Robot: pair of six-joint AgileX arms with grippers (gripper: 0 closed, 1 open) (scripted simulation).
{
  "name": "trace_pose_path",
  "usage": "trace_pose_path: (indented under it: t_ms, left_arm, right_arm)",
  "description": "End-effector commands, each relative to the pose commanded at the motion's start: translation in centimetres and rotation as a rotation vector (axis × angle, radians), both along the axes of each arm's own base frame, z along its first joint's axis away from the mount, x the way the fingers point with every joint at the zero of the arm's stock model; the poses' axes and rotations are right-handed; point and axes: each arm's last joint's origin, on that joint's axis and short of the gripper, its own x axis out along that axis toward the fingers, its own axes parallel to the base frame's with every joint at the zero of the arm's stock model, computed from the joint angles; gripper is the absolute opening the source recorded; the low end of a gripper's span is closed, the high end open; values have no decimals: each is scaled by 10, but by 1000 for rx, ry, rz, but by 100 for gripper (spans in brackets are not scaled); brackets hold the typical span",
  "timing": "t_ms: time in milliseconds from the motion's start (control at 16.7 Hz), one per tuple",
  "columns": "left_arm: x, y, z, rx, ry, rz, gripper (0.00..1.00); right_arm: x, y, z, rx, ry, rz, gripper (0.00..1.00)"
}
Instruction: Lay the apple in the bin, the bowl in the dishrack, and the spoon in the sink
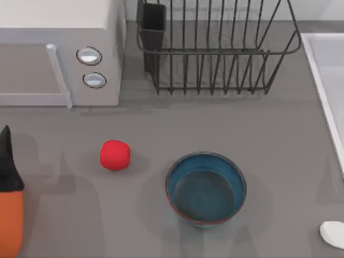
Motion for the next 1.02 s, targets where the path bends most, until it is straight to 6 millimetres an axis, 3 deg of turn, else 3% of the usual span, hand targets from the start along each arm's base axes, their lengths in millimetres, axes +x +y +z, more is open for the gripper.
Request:
trace_pose_path:
  t_ms: [180,420,720,1020]
  left_arm:
    - [20,-9,32,-29,196,-46,100]
    - [76,-34,51,-25,580,-94,100]
    - [157,-86,30,49,1045,-111,100]
    - [211,-137,-7,125,1321,-83,100]
  right_arm:
    - [0,0,0,0,0,0,100]
    - [0,0,0,0,0,0,100]
    - [0,0,0,0,0,0,100]
    - [0,0,0,0,0,0,100]
